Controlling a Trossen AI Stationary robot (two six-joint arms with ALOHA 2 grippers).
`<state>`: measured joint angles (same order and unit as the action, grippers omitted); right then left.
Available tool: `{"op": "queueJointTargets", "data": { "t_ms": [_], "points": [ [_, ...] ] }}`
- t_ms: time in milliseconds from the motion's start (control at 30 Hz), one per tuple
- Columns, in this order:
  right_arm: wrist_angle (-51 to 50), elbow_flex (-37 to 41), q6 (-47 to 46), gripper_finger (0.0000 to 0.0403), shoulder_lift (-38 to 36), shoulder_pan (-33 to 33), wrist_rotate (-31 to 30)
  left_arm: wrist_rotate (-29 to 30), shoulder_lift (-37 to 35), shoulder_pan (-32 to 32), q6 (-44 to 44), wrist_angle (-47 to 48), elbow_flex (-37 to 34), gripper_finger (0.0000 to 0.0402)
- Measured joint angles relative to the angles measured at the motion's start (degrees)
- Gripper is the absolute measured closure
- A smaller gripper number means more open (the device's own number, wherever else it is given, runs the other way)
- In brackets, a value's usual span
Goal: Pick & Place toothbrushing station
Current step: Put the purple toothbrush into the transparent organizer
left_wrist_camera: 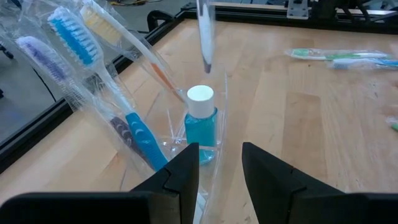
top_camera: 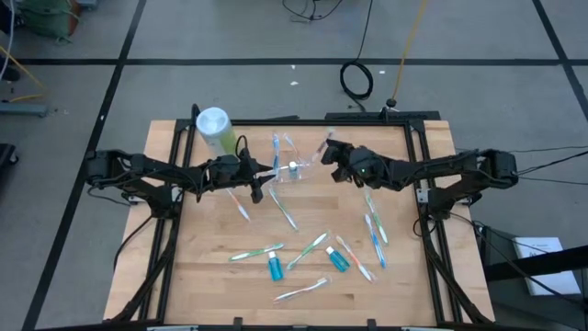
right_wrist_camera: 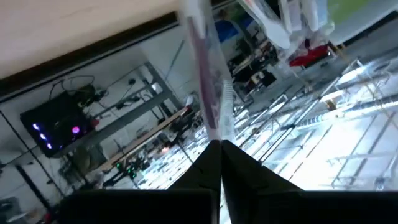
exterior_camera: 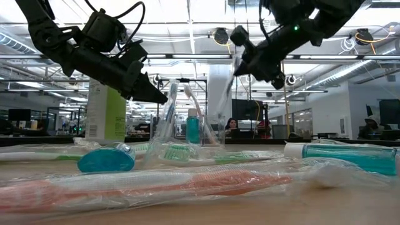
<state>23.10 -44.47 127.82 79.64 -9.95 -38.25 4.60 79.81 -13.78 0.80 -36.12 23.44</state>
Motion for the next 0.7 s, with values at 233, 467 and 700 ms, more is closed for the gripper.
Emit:
{"op": "queueJointTargets", "data": {
  "t_ms": [233, 467, 700],
  "points": [
    [2.9, 0.0, 0.6, 0.0402, 2.5, -3.8, 11.3, 0.0, 0.0, 0.0, 0.2, 0.0, 0.0, 0.0275],
    [3.3, -0.1, 1.9, 0.0402, 6.5, -4.7, 16.0, 0.0, 0.0, 0.0, 0.4, 0.0, 0.0, 0.0275],
    [5.4, -0.1, 0.5, 0.0402, 8.4, -4.7, 16.0, 0.0, 0.0, 0.0, 0.4, 0.3, 0.0, 0.0275]
  ]
}}
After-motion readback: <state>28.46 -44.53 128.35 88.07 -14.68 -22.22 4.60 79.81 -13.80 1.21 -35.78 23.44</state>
